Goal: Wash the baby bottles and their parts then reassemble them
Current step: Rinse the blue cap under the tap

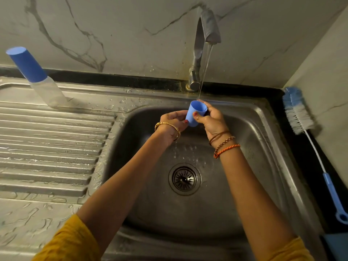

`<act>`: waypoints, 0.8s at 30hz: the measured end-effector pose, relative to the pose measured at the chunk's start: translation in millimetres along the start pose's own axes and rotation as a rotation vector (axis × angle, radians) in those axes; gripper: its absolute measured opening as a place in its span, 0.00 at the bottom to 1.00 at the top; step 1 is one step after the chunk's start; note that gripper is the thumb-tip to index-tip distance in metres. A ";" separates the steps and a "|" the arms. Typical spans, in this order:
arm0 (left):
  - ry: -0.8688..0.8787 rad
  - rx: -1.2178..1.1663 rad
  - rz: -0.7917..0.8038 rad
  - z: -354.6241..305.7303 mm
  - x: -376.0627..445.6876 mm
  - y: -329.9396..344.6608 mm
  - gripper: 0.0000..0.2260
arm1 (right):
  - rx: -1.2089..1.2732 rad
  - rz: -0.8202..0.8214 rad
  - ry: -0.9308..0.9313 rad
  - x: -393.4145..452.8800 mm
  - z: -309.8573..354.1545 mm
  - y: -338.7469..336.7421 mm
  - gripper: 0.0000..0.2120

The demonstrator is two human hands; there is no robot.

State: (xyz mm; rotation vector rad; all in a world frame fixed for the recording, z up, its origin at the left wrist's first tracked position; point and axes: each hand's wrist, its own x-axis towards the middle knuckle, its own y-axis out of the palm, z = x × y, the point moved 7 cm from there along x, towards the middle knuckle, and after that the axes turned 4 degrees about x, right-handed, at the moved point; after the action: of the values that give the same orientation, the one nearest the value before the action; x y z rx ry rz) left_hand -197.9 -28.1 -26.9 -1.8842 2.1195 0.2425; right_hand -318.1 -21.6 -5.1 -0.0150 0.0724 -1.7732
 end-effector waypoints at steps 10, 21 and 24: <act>0.255 0.379 -0.022 -12.7 -1.4 14.5 0.17 | 0.933 -0.139 0.583 -24.7 -56.8 3.2 0.14; 0.120 0.553 0.050 -2.1 -27.2 1.8 0.10 | 0.551 -0.085 0.780 -65.6 -66.5 6.9 0.14; 0.043 0.469 0.178 8.3 -45.4 -4.5 0.05 | 0.313 0.018 0.686 -70.6 -44.9 10.0 0.08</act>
State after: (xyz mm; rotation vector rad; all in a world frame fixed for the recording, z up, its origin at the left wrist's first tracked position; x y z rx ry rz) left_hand -188.0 16.6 -19.5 -1.4461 2.1378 -0.2426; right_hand -296.2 47.4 -48.4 0.8168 0.2860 -1.6841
